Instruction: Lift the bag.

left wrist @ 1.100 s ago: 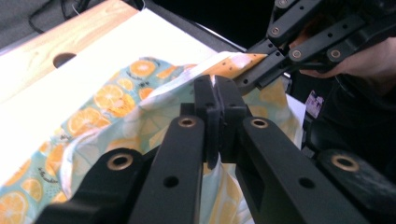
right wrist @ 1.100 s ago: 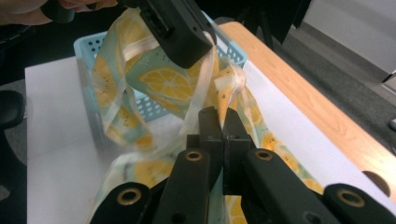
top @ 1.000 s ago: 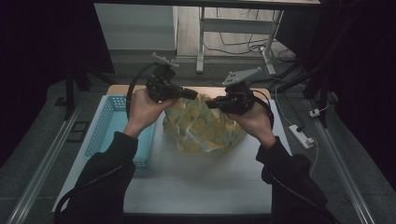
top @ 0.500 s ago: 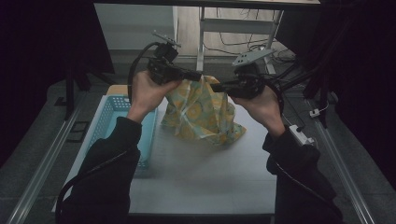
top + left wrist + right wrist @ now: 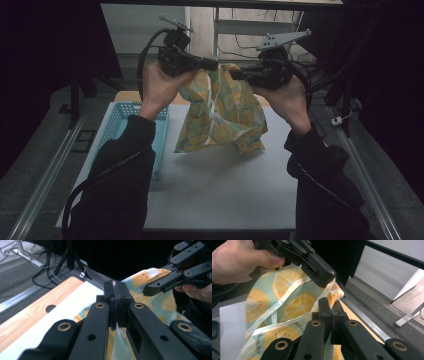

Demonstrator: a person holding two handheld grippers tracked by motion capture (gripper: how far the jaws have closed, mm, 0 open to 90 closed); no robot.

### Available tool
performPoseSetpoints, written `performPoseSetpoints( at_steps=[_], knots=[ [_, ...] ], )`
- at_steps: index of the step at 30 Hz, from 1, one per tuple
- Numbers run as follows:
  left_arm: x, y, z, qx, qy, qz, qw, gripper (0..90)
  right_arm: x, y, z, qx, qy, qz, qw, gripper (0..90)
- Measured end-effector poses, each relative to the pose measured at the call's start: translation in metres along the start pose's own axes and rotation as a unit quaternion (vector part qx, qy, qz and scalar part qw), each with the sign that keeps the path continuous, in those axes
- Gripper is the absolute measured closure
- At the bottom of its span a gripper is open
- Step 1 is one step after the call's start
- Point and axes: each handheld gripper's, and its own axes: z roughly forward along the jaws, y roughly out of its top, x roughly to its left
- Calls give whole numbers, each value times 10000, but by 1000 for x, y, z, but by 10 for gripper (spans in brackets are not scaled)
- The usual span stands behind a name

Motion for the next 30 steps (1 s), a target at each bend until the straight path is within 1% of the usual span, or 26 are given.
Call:
performPoseSetpoints(
  at_steps=[2, 5, 10, 13, 16, 23, 30],
  knots=[
    [0, -1, 3, 46, 96, 27, 9999, 893, 0, 0, 2, 6, 2, -4, 10000, 896],
    [4, -5, 8, 89, 150, 15, 9998, 893, 0, -5, 7, 65, -2, -1, 10000, 896],
    [9, -13, 19, 191, 203, 13, 9996, 892, -5, -17, 17, 126, 17, 115, 9999, 895],
    [13, -19, 24, 205, 160, -1, 9997, 890, -7, -26, 23, 155, 47, 172, 9997, 895],
    [15, -26, 32, 321, 209, 21, 9993, 888, -7, -36, 30, 182, 98, 215, 9996, 894],
    [26, -47, 48, 574, 277, 0, 9980, 883, -9, -62, 48, 265, 216, 328, 9989, 893],
    [35, -66, 62, 751, 296, 1, 9967, 874, -13, -83, 60, 372, 229, 447, 9980, 881]
  ],
)
